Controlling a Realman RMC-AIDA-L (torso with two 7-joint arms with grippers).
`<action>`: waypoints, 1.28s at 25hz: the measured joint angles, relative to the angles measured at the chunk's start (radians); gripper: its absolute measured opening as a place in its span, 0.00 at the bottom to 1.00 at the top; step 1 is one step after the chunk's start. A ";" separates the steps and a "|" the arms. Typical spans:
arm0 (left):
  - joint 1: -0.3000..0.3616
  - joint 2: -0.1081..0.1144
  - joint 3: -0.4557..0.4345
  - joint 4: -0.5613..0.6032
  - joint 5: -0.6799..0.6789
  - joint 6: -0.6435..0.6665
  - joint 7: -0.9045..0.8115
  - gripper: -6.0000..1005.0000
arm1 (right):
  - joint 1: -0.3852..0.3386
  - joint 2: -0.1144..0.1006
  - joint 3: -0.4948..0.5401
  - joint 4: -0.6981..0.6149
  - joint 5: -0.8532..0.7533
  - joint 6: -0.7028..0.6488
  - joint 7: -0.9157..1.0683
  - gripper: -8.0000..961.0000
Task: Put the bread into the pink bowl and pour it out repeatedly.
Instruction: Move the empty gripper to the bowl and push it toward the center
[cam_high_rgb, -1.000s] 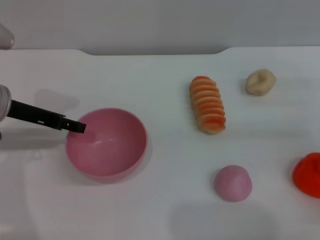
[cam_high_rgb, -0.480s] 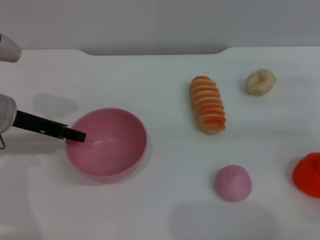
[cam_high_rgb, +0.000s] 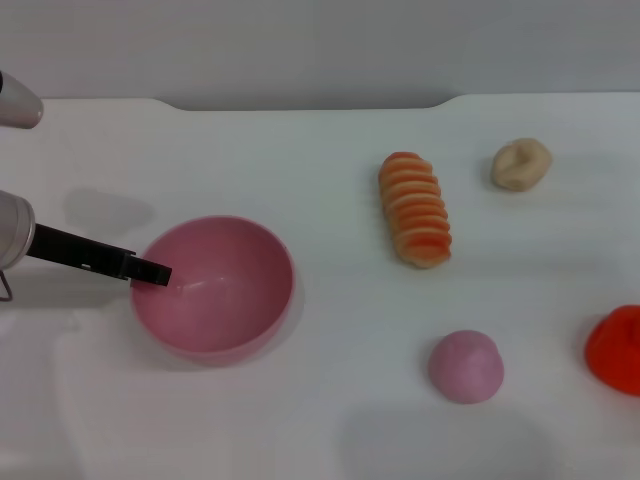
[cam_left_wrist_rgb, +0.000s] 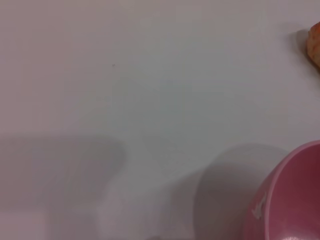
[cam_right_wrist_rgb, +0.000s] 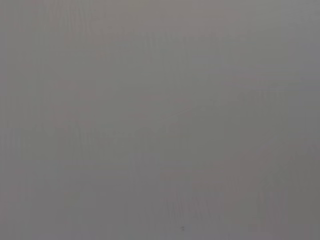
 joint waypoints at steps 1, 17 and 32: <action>0.000 0.000 0.000 0.000 0.000 0.000 -0.001 0.71 | 0.000 0.000 0.000 0.000 0.000 0.000 0.000 0.73; -0.008 0.000 0.025 0.003 0.034 0.008 -0.052 0.66 | -0.002 0.000 0.001 0.000 0.003 0.000 0.000 0.73; -0.028 0.004 0.025 0.012 0.039 0.005 -0.049 0.15 | -0.007 0.000 0.003 0.001 0.003 0.000 0.000 0.72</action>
